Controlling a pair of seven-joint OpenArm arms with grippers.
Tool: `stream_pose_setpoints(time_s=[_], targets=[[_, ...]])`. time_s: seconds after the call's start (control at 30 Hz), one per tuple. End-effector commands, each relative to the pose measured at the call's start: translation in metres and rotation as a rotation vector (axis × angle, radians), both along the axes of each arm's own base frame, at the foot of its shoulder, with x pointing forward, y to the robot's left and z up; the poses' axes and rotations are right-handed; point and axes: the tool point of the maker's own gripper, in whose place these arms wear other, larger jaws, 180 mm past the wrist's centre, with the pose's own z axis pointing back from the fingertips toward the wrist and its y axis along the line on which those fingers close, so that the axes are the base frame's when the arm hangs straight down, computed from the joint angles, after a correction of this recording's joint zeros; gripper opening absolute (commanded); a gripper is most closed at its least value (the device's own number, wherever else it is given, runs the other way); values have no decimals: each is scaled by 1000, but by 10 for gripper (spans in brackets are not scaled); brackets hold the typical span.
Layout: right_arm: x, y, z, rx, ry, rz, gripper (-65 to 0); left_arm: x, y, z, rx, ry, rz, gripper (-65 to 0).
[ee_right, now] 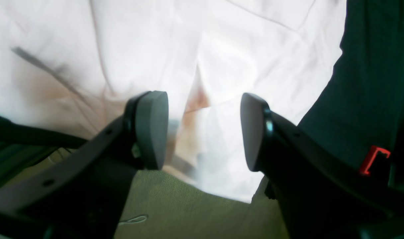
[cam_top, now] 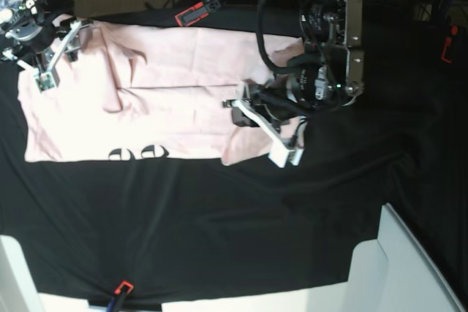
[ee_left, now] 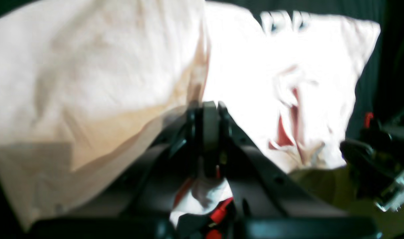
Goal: Fold the T-shirt properly
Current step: 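Fold the grasped end with the left gripper over toward the right gripper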
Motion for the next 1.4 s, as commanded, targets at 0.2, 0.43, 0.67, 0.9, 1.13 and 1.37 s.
stream_pose_setpoints(time_s=[0.2, 0.43, 0.67, 0.9, 1.13, 1.37], targets=[[7, -1, 7, -4, -33, 7, -319, 7, -50, 0, -54, -16, -107, -650], [6, 3, 6, 8, -33, 0, -319, 13, -69, -14, -62, 28, -143, -650], [6, 5, 5, 13, -33, 0, -319, 10, -111, -18, -48, -7, -273, -650], [6, 5, 5, 13, -33, 0, -319, 8, -135, -31, -48, 38, -320, -650], [6, 5, 5, 13, -33, 0, -319, 12, -142, -27, -47, 3, -334, -650], [7, 5, 5, 13, -34, 0, -319, 12, -142, -28, -45, 4, -336, -650]])
